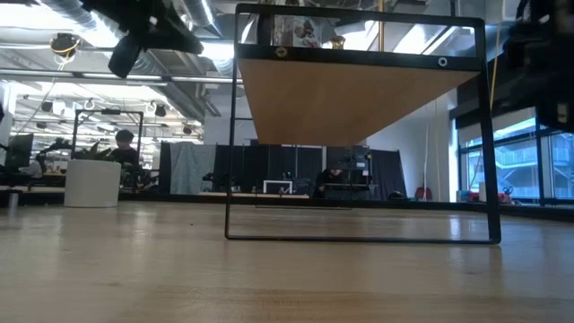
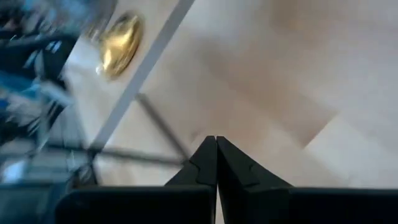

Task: Pick & Place candle stick holders
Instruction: Adjust the shelf

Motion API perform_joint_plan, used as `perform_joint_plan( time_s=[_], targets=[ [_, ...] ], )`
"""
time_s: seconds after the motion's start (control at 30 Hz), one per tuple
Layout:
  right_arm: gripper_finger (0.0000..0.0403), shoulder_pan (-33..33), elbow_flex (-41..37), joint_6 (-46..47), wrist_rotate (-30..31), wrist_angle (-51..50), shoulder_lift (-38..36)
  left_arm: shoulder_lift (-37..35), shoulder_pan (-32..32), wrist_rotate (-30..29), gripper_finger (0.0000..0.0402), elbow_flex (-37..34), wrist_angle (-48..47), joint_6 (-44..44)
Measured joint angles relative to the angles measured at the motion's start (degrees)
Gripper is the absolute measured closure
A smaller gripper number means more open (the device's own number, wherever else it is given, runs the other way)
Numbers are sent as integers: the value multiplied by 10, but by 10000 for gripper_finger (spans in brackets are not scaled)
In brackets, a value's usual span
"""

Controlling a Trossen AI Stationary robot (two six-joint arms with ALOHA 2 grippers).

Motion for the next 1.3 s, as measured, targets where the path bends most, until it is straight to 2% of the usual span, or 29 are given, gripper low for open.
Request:
perform_joint_plan(
  time_s=[0.13, 0.23, 0.4, 0.57, 0.7, 0.87, 0.97, 1.3],
  targets=[
    [403, -65, 0, -11, 14, -14, 5, 27, 20, 11, 400, 0, 2, -22],
    [403, -121, 0, -43, -1, -7, 10, 47, 41, 38, 400, 0, 0, -41],
    [403, -225, 0, -116, -84, 38, 16, 72, 76, 83, 400, 0, 0, -55],
    [403, -306, 0, -173, -165, 120, 47, 79, 111, 154, 400, -2, -10, -30],
    [403, -328, 0, -183, -191, 165, 99, 61, 136, 184, 400, -50, 23, -31],
    [403, -338, 0, -178, -210, 254, 173, 40, 170, 247, 400, -152, 188, -45],
    [403, -342, 0, -174, -225, 303, 203, 39, 183, 278, 400, -188, 275, -45],
    [403, -362, 0, -159, -247, 360, 256, 39, 205, 315, 400, -197, 301, -16]
  ],
)
